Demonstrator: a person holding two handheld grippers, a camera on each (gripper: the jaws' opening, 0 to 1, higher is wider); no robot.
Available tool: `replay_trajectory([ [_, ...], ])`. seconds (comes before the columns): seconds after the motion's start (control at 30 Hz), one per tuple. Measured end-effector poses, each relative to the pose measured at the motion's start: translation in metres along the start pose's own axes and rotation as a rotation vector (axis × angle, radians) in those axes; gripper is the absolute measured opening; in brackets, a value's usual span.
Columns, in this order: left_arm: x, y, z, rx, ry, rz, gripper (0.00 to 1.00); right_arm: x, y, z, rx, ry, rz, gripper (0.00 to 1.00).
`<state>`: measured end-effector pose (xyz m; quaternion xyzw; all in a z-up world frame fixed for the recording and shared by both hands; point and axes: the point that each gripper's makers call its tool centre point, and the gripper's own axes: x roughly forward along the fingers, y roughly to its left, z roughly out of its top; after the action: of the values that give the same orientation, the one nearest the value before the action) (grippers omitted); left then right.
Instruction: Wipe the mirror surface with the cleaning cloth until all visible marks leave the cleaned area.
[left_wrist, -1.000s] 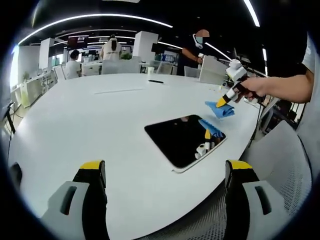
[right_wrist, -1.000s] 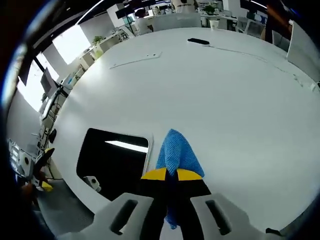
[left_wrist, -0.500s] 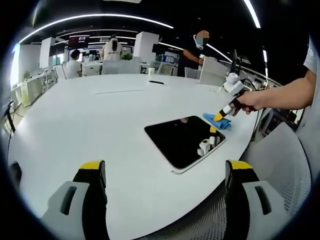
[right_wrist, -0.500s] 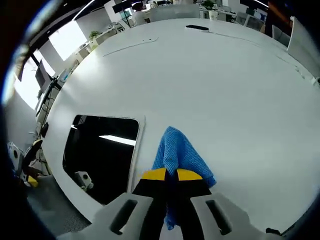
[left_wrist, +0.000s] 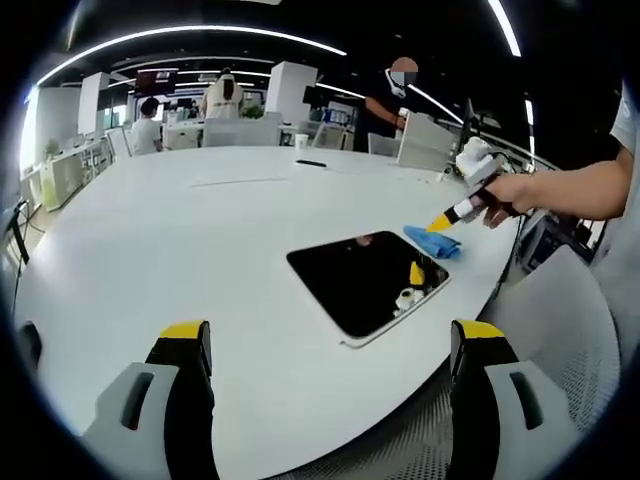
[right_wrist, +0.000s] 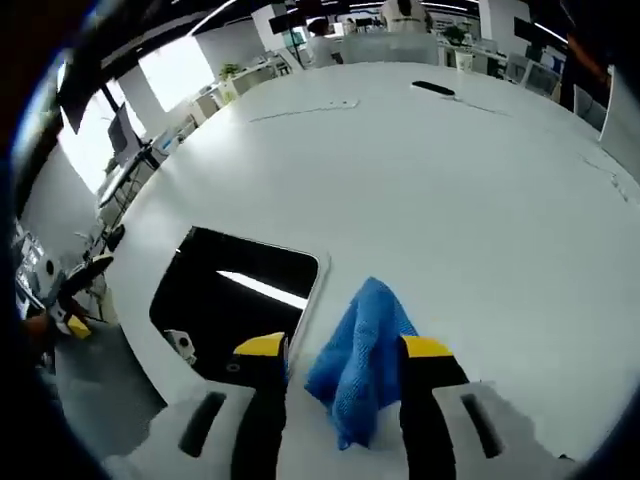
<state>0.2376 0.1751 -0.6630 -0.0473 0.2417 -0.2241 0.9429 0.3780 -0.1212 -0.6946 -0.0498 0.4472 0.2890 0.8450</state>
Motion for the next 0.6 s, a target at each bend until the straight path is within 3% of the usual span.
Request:
replay_trajectory([
  [0.13, -0.001, 0.002, 0.003, 0.005, -0.01, 0.02, 0.99, -0.029, 0.005, 0.02, -0.125, -0.174, 0.051, 0.65],
  [0.2, -0.002, 0.002, 0.004, 0.016, -0.014, 0.024, 0.99, -0.043, 0.006, 0.02, -0.191, -0.247, 0.062, 0.72],
  [0.27, -0.002, 0.002, 0.005, 0.02, -0.017, 0.023, 0.99, -0.055, 0.004, 0.015, -0.226, -0.27, 0.063, 0.78],
  [0.3, -0.002, 0.002, 0.005, 0.021, -0.019, 0.022, 0.99, -0.064, 0.007, 0.017, -0.237, -0.327, 0.081, 0.81],
  [0.37, -0.002, 0.002, 0.004, 0.019, -0.013, 0.025, 0.99, -0.076, 0.002, 0.006, -0.232, -0.329, 0.076, 0.88],
  [0.43, -0.002, 0.002, 0.002, 0.016, -0.002, 0.026, 0.99, -0.084, 0.003, 0.005, -0.218, -0.381, 0.095, 0.9],
  [0.6, -0.002, 0.003, -0.001, 0.006, 0.021, 0.034, 0.99, -0.088, -0.011, -0.022, -0.169, -0.376, 0.06, 0.98],
])
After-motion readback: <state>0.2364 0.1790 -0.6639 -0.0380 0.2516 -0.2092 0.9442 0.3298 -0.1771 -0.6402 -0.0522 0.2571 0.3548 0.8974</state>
